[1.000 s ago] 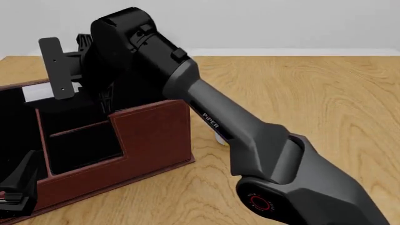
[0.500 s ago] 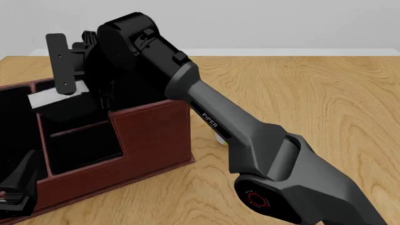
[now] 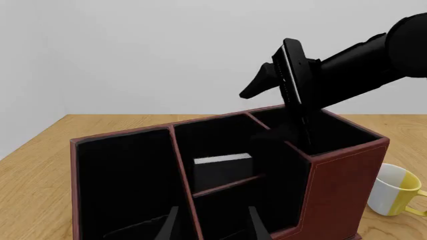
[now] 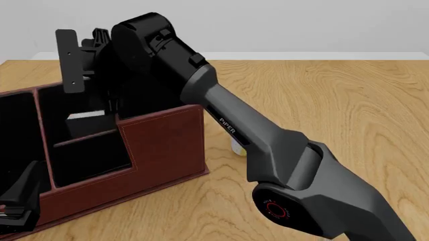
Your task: Pick up the book and place it in the front compartment of the caddy.
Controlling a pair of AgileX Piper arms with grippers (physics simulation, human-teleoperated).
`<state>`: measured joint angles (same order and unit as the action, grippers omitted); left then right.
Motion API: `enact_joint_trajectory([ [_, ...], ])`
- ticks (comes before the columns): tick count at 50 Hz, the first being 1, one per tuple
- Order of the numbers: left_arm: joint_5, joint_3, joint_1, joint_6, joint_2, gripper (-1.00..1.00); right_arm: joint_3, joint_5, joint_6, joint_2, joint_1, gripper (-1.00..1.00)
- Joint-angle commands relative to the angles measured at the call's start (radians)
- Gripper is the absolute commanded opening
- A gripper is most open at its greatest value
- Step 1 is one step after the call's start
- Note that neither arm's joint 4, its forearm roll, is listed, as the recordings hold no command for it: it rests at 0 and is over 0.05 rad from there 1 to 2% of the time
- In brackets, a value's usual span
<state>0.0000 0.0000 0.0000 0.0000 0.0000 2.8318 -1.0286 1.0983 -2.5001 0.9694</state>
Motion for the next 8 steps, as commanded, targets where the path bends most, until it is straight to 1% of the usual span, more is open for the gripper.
enact_joint_trajectory([
  [1, 0.000, 0.000, 0.000, 0.000, 0.000, 1.00, -0.001, 0.019, 0.001, -0.016, -0.019, 1.00],
  [8, 0.000, 0.000, 0.000, 0.000, 0.000, 1.00, -0.001, 0.006, 0.006, 0.016, -0.008, 1.00],
])
